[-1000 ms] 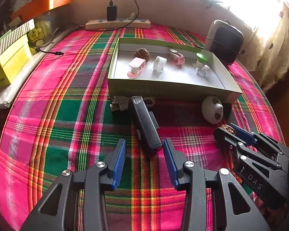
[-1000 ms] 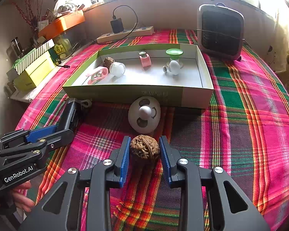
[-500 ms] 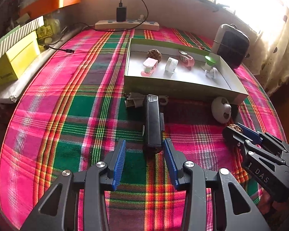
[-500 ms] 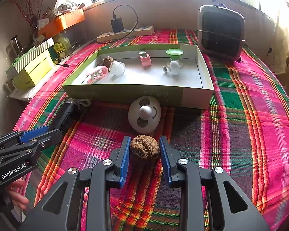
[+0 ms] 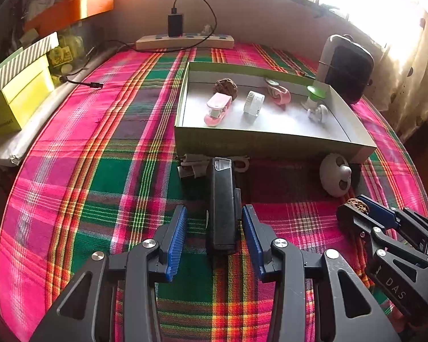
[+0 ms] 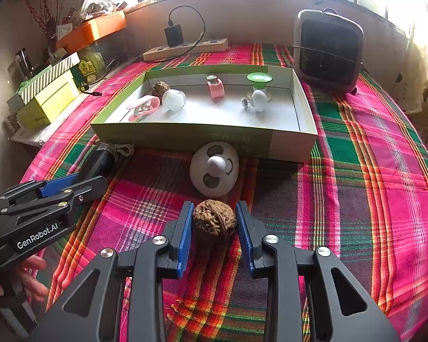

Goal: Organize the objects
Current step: 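Close the left tool on the black flashlight while the right tool holds the walnut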

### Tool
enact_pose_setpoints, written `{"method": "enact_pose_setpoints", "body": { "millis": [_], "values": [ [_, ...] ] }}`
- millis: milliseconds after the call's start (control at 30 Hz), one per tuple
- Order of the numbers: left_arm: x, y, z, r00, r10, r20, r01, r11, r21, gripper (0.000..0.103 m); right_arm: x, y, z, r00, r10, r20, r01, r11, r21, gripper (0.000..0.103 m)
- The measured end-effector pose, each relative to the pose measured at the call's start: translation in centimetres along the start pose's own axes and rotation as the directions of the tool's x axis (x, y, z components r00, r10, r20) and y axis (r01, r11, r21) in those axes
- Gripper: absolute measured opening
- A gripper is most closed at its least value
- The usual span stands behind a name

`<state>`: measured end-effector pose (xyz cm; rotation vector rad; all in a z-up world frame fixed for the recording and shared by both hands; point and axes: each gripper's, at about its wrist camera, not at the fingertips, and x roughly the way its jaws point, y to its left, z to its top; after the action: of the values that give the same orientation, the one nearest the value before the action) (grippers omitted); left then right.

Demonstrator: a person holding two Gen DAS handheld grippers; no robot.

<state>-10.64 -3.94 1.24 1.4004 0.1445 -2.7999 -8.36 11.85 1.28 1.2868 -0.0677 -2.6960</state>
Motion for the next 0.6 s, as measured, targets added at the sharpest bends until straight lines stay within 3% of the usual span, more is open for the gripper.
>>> {"method": "enact_pose_setpoints", "body": {
  "millis": [333, 600],
  "values": [
    [0.73, -0.26, 0.38, 0.999, 0.038, 0.027, -0.039, 0.998, 0.055, 0.038, 0.15, 0.28, 0.07, 1.0, -0.018, -0.003, 0.018, 1.0, -0.019, 0.031],
    [0.98, -0.25, 0.4, 0.999, 0.025, 0.047, -0.028, 0.997, 0.065, 0.038, 0.19, 0.56, 0.06, 0.999, -0.036, -0.004, 0.035, 0.999, -0.034, 0.031]
  ]
}}
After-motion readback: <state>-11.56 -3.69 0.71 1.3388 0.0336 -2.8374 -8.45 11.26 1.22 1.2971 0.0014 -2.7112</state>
